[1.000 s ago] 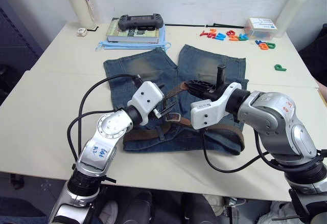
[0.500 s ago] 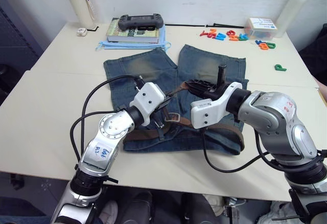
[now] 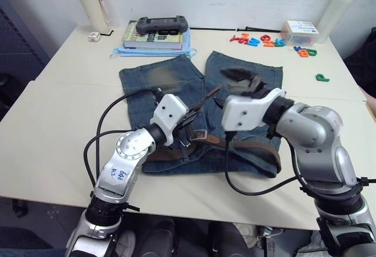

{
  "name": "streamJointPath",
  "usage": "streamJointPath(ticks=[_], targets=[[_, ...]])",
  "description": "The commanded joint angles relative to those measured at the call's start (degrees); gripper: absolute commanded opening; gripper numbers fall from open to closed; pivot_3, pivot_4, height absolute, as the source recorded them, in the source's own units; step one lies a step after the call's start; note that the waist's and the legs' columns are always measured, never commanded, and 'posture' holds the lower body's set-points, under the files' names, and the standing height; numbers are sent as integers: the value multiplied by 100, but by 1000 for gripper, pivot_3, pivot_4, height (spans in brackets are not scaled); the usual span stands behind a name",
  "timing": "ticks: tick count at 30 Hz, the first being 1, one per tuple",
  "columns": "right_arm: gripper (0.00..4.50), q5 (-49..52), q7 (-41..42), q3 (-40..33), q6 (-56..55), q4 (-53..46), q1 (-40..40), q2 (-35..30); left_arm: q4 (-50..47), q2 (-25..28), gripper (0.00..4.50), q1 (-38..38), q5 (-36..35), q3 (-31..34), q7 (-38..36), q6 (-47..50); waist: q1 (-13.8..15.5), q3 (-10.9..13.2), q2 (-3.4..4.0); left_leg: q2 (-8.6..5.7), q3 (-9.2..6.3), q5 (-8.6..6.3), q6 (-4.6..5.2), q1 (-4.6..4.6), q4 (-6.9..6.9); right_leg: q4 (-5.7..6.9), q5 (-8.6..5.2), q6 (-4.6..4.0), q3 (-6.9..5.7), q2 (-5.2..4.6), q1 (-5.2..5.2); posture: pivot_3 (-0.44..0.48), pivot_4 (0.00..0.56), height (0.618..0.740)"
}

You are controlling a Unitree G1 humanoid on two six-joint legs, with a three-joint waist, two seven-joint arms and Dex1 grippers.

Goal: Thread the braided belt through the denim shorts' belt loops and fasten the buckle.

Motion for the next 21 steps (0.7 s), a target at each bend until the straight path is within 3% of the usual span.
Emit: streamJointPath(ticks=[1,4,6,10,21], targets=[[3454,521,166,-508,1233,-597,152,293,-292,-277,0,65,-702,577,54,378,0,0,0,1,-2,0,0,0,0,0,0,0,-1,0,1,0,150,667],[3454,820,319,-482,2486,-861,717,581,-312,-424,0,107,-1211,899,-64,526,3,-3,-5,1,-1,0,0,1,0,2,0,0,0,0,0,0,150,667],[3454,1088,153,-450,3652,-1040,1045,1121,-358,-519,0,163,-1567,1057,-119,662,3,-4,-5,2,-10,0,-2,1,0,1,-2,-3,-7,0,2,0,150,667],[3454,1518,-108,-132,4829,-1349,1476,1727,-421,-448,0,215,-1850,1104,-199,774,-27,-1,0,-1,-7,4,-6,3,0,13,-2,-3,3,-1,-4,0,150,667],[3454,1993,-1036,521,5321,-1133,1945,1459,-532,-338,0,74,-2583,1425,-167,1001,-84,-2,-1,-1,-9,5,-9,9,-1,14,-2,-4,0,-1,0,0,150,667]])
